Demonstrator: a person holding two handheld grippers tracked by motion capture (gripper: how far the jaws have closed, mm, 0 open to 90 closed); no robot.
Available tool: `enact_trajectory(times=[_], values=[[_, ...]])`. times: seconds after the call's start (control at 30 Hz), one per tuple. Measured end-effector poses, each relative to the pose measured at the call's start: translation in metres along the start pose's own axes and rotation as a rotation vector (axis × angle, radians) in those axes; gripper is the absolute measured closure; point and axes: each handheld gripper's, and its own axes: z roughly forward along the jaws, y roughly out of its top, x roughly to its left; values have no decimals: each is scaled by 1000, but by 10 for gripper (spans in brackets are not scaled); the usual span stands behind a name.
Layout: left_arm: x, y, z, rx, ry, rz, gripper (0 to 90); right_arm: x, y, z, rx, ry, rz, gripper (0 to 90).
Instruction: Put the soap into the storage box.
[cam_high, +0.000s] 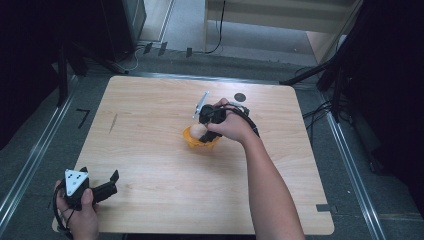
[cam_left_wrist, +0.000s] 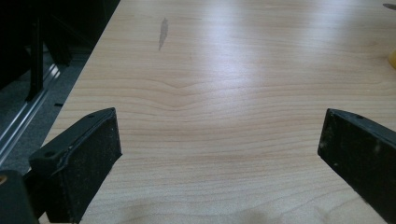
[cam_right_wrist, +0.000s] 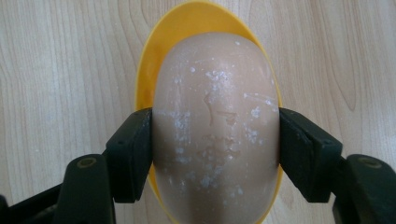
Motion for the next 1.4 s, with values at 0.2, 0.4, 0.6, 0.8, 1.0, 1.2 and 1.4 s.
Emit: enact_trajectory(times=[0.2, 0.4, 0.6, 0.8, 1.0, 1.2, 1.4], values=[[0, 0, 0, -1, -1, -3, 0, -1, 0, 1, -5, 3, 10, 328], [1, 0, 0, -2, -4, -7, 0, -1, 1, -4, -26, 21, 30, 287], [1, 0, 0, 1, -4, -6, 0, 2, 1, -9, -34, 6, 27, 259], [0, 0, 0, 0, -1, -5, 0, 7, 1, -17, -48, -4, 42, 189], [0, 0, 0, -5, 0, 1, 0, 12, -10, -25, -101, -49, 90, 121], [-1, 0, 0, 1, 1, 8, 0, 17, -31, -30, -109, -74, 157, 52], [-1, 0, 0, 2, 5, 11, 0, 23, -47, -35, -134, -70, 194, 12]])
